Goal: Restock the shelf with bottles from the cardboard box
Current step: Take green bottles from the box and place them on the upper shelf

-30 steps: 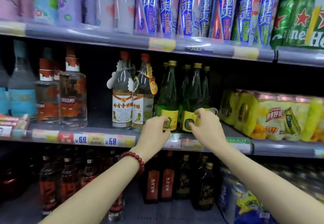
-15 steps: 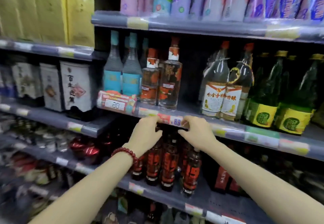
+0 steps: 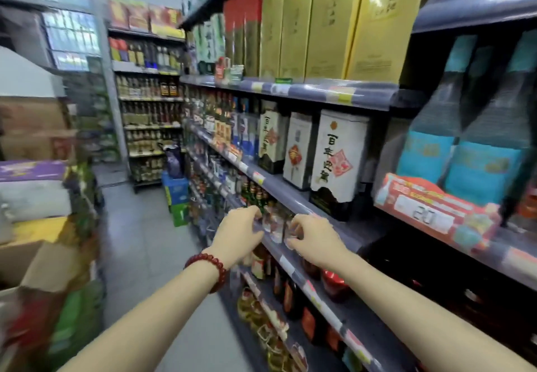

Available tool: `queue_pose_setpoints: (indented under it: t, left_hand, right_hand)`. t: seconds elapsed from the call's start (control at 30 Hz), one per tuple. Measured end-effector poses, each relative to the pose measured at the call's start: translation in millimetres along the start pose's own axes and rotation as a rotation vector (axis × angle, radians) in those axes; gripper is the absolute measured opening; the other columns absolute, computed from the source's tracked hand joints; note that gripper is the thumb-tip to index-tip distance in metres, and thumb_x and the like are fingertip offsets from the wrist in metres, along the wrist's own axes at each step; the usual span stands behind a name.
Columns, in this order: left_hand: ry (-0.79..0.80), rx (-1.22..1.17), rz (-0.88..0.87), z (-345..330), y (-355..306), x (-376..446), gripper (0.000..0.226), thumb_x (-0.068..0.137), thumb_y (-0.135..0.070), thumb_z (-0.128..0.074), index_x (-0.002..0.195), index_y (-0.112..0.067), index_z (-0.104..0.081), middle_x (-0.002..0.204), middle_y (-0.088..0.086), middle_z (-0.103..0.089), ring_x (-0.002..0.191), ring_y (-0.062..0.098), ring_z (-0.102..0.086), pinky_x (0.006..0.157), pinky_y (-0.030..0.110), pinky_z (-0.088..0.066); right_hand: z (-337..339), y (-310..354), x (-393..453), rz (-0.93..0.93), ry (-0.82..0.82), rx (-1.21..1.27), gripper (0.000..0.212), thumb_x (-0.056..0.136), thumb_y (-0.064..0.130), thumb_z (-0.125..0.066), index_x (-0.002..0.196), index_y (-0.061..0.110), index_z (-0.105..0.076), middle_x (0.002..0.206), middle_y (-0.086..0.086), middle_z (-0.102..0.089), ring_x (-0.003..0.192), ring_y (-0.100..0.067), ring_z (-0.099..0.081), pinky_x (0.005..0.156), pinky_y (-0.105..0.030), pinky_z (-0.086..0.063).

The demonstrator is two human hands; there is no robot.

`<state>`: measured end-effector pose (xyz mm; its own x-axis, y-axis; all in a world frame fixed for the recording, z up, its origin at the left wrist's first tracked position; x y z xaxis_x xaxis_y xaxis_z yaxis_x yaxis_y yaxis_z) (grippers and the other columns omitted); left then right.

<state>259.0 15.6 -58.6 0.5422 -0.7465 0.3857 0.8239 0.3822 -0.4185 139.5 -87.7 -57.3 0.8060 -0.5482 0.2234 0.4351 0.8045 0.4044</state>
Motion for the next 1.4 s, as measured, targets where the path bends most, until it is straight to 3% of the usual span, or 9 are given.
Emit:
queue_pose_setpoints:
  t: [0.1,0.27,0.43,0.53,0.8,1.07,1.17,1.3,1.4]
  left_hand:
    - [-0.045,0.059,0.128,16.5,51.1,15.9,0.022,0.081,-0.015,-0.062,0.102,-0.01,-0.062,0.093,0.007,-0.068,0.092,0.024,-0.062,0.067,0.025,-0.038]
    - [-0.081,0.113,0.401,36.5,137.7,7.5,0.034,0.084,-0.019,-0.063,0.117,-0.011,-0.059,0.11,0.01,-0.065,0.103,0.027,-0.061,0.085,0.031,-0.046]
    - [-0.127,0.181,0.626,62.8,220.1,-29.1,0.036,0.082,-0.02,-0.063,0.117,-0.013,-0.06,0.109,0.009,-0.067,0.106,0.025,-0.06,0.086,0.03,-0.046]
    - [-0.152,0.236,0.715,79.3,267.0,-43.2,0.026,0.081,-0.021,-0.063,0.105,-0.011,-0.061,0.104,0.01,-0.067,0.102,0.026,-0.061,0.081,0.032,-0.049]
    - [-0.309,0.243,0.887,140.1,390.1,-43.9,0.029,0.084,-0.02,-0.058,0.112,-0.012,-0.062,0.107,0.008,-0.068,0.101,0.024,-0.063,0.079,0.03,-0.051]
    - [-0.34,0.242,1.027,177.2,494.7,-56.4,0.026,0.084,-0.021,-0.063,0.108,-0.012,-0.062,0.104,0.005,-0.067,0.095,0.02,-0.062,0.068,0.025,-0.046]
    - [-0.344,0.226,1.121,181.2,533.2,-67.3,0.023,0.085,-0.022,-0.064,0.105,-0.012,-0.063,0.102,0.005,-0.067,0.092,0.02,-0.062,0.074,0.03,-0.054]
    - [-0.416,0.191,1.271,179.5,584.0,-88.3,0.015,0.089,-0.022,-0.062,0.102,-0.016,-0.062,0.102,0.002,-0.067,0.083,0.012,-0.058,0.065,0.019,-0.045]
    - [-0.436,0.193,1.395,173.9,623.0,-103.5,0.018,0.09,-0.023,-0.059,0.106,-0.015,-0.062,0.105,0.004,-0.066,0.083,0.012,-0.054,0.068,0.021,-0.043]
  right_hand:
    - [-34.5,28.7,56.2,0.098,0.095,0.026,0.022,0.088,0.031,-0.059,0.101,0.014,-0.059,0.1,-0.006,-0.066,0.088,-0.024,-0.062,0.071,-0.034,-0.052]
    - [-97.7,79.0,125.6,0.241,0.236,0.074,0.022,0.084,0.027,-0.062,0.103,0.016,-0.062,0.104,-0.007,-0.067,0.101,-0.026,-0.062,0.084,-0.037,-0.052]
    - [-173.0,144.3,166.7,0.358,0.367,0.124,0.026,0.083,0.026,-0.064,0.108,0.019,-0.063,0.11,-0.006,-0.066,0.106,-0.026,-0.061,0.088,-0.034,-0.05]
    - [-217.4,191.2,184.1,0.436,0.436,0.143,0.028,0.085,0.028,-0.063,0.111,0.02,-0.062,0.112,-0.006,-0.063,0.106,-0.025,-0.06,0.087,-0.034,-0.05]
    - [-294.5,329.9,241.1,0.671,0.514,0.164,0.025,0.085,0.026,-0.063,0.107,0.015,-0.062,0.106,-0.008,-0.065,0.099,-0.027,-0.062,0.084,-0.034,-0.053]
    - [-356.1,445.8,283.6,0.863,0.583,0.134,0.028,0.085,0.023,-0.06,0.112,0.016,-0.059,0.107,-0.008,-0.064,0.096,-0.026,-0.061,0.08,-0.04,-0.056]
    - [-384.6,478.4,299.3,0.927,0.616,0.132,0.032,0.087,0.026,-0.06,0.117,0.016,-0.057,0.109,-0.006,-0.063,0.099,-0.024,-0.06,0.08,-0.038,-0.055]
    - [-436.0,519.1,321.7,1.013,0.694,0.116,0.035,0.088,0.026,-0.061,0.121,0.015,-0.057,0.115,-0.006,-0.063,0.104,-0.023,-0.059,0.077,-0.032,-0.052]
    - [-480.1,547.9,338.8,1.068,0.766,0.11,0.035,0.088,0.024,-0.062,0.12,0.014,-0.057,0.115,-0.007,-0.063,0.102,-0.021,-0.06,0.074,-0.028,-0.05]
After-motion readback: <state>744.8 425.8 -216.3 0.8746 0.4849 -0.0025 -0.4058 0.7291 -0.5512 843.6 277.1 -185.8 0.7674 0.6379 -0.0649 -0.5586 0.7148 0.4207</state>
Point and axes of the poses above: each hand's wrist, its own x-axis towards the middle knuckle, its own z-axis out of the back of the hand, y = z × x, the point moved 6 cm from there along x, towards the middle knuckle
